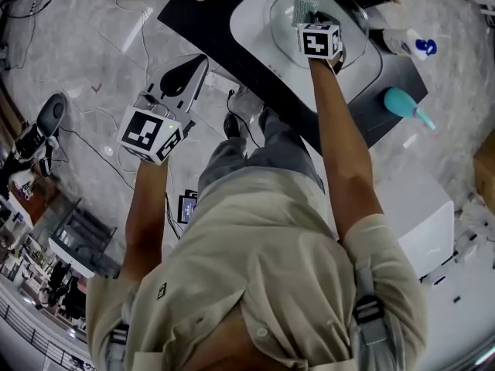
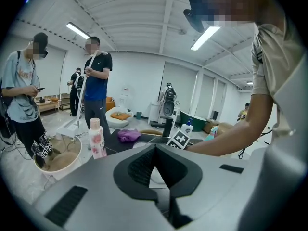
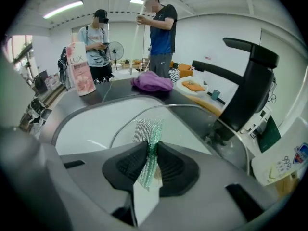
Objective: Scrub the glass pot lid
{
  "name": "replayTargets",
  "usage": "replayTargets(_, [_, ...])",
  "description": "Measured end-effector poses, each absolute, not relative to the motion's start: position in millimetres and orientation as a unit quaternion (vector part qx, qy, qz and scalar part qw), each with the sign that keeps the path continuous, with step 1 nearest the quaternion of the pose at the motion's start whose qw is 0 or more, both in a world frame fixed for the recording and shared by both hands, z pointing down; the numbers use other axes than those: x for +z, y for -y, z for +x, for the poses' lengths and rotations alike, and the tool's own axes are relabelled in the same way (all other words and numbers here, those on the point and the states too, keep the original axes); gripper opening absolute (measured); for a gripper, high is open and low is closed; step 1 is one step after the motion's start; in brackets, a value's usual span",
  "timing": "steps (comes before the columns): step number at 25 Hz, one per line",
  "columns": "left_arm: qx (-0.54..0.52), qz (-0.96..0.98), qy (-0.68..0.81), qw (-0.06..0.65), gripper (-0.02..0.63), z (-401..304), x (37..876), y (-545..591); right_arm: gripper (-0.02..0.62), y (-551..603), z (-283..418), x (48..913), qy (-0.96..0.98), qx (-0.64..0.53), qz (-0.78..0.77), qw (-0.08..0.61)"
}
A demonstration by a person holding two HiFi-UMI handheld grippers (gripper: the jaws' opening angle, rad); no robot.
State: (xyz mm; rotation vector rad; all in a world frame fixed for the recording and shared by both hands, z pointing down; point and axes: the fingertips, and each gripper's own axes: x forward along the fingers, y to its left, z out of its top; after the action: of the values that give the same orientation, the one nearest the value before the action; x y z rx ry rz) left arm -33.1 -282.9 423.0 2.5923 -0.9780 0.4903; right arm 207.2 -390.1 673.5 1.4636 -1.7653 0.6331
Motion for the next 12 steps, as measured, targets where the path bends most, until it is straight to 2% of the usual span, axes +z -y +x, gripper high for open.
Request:
replayTargets(4, [0.177,0.905,0.347,0.173,0.014,-35,429,283,0.075,370,189,700,0.686,0.265,0.549,0.396])
replayTargets(12, [0.179,0.906,0.342,0.173,0.014,-39,435,283,0.074,337,170,719,0.691,0.277,0.534,0.401])
